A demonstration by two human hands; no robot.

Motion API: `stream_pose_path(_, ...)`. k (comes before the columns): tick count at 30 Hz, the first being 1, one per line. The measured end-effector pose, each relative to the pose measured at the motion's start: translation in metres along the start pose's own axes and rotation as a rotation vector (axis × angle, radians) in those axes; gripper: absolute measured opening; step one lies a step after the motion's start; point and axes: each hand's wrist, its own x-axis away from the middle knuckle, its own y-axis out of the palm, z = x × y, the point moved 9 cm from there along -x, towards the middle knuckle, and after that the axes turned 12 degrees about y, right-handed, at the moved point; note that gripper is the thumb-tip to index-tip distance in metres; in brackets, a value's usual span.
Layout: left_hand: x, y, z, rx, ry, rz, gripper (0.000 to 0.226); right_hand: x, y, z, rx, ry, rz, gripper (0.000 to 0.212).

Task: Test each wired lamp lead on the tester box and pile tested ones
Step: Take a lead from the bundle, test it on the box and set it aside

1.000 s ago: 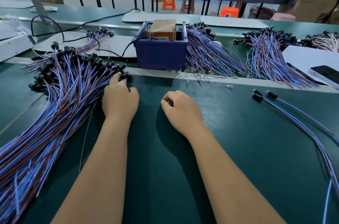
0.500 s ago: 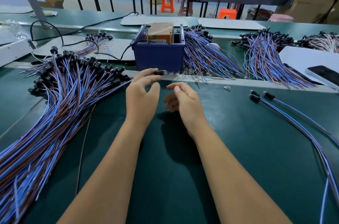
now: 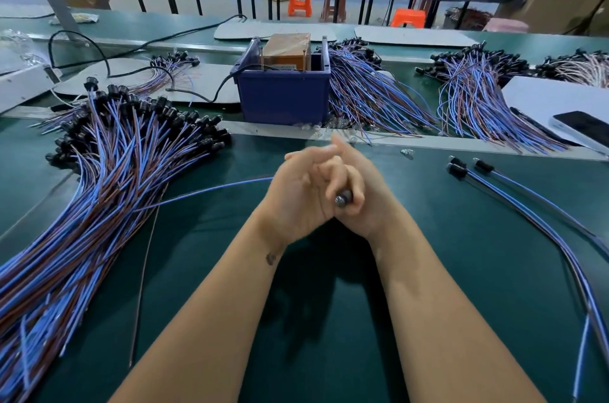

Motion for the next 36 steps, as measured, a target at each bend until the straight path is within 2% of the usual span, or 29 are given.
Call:
stream_pose_path(2, 0.002, 0.008, -0.012, -0.052, -0.090, -0.016, 0.055, 0.001, 0.002, 0.005, 0.021, 0.021, -0.031, 0.060)
stream_pose_path(4, 0.004, 0.002, -0.016, -0.051, -0.136, 0.028, 0.059, 0.002, 0.001, -0.003, -0.055, -0.071, -0.006, 0.041)
stream_pose_path(8, 0.013, 0.000, -0.023, -0.233, -0.269, -0.160, 0.053, 0.006, -0.025, -0.016, -0.308, -0.243, 0.220, 0.021)
stream_pose_path(11, 0.015, -0.010, -0.028, -0.381, -0.309, -0.215, 0.048, 0.010, -0.043, -0.020, -0.286, -0.309, 0.347, 0.022)
stream_pose_path(14, 0.016, -0.013, -0.015, -0.320, -0.232, -0.254, 0.042, 0.012, -0.044, -0.022, -0.282, -0.336, 0.305, 0.028)
stream_pose_path(16, 0.012, -0.027, -0.008, -0.300, -0.184, -0.128, 0.041, 0.013, -0.039, -0.026, -0.253, -0.362, 0.240, 0.032)
stream_pose_path(19, 0.006, -0.073, 0.001, -0.373, -0.090, 0.339, 0.043, 0.012, -0.025, -0.029, -0.134, -0.383, 0.150, 0.036)
stream_pose_path(21, 0.007, -0.096, 0.006, -0.396, -0.031, 0.546, 0.035, 0.010, -0.014, -0.027, 0.019, -0.376, 0.125, 0.038)
stream_pose_path(25, 0.008, -0.104, 0.011, -0.382, 0.063, 0.631, 0.026, 0.004, 0.007, -0.014, 0.274, -0.303, 0.050, 0.038)
stream_pose_path(28, 0.012, -0.109, 0.018, -0.330, 0.148, 0.681, 0.022, 0.002, 0.010, -0.010, 0.377, -0.268, 0.057, 0.037)
stream_pose_path(32, 0.014, -0.116, 0.021, -0.356, 0.142, 0.695, 0.024, 0.002, -0.002, -0.012, 0.255, -0.285, 0.189, 0.020)
stream_pose_path(34, 0.012, -0.112, 0.020, -0.395, 0.128, 0.649, 0.023, 0.002, -0.009, -0.013, 0.199, -0.299, 0.263, 0.012)
stream_pose_path(36, 0.009, -0.106, 0.018, -0.432, 0.141, 0.588, 0.022, 0.001, -0.010, -0.014, 0.253, -0.314, 0.313, 0.012)
